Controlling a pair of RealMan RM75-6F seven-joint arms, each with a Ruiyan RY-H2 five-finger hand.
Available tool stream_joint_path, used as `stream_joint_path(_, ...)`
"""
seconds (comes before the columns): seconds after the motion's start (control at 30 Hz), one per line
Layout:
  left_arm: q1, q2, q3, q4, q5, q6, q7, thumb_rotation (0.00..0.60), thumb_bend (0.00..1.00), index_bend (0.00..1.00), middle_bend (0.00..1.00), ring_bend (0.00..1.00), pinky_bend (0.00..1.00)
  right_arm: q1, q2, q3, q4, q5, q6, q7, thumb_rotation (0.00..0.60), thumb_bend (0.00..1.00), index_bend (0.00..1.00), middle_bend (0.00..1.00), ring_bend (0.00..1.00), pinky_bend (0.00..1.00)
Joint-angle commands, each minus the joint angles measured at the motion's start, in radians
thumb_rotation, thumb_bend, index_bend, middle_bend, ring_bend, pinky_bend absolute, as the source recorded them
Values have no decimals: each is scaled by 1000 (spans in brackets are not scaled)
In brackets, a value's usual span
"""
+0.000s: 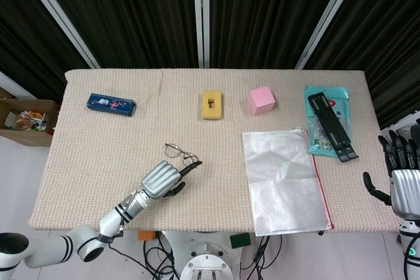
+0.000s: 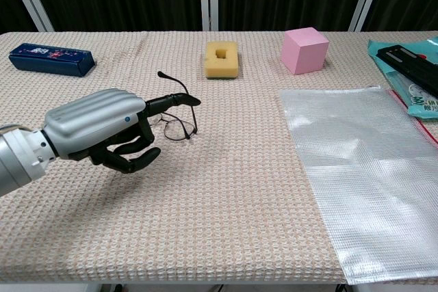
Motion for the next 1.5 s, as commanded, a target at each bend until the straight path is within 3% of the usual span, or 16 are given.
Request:
stream_joint_path(0.03,0,-3,-1,2,-4,1,0,600,477,71,897,886,954,1,3,1,0,0,1,2,529,407,0,0,0,0)
stream_joint_path(0.8,-38,-25,-20,-4,-8,-17,13,600,477,72,898,886,953,-1,-10,2,22,-1,7,21,534,404,0,0,0,0)
stream_joint_path(1.13,-35,-45,-69,30,-125,-85,108,600,477,70,900,886,954,-5,-3,1,19,10,2,25,536,409,0,0,0,0)
stream_joint_path(1.5,-7,-40,-60,94,-211,-145,102,600,477,70,901,887,954,1,-14,-5,32,15,-18,28,536,405,0,0,0,0)
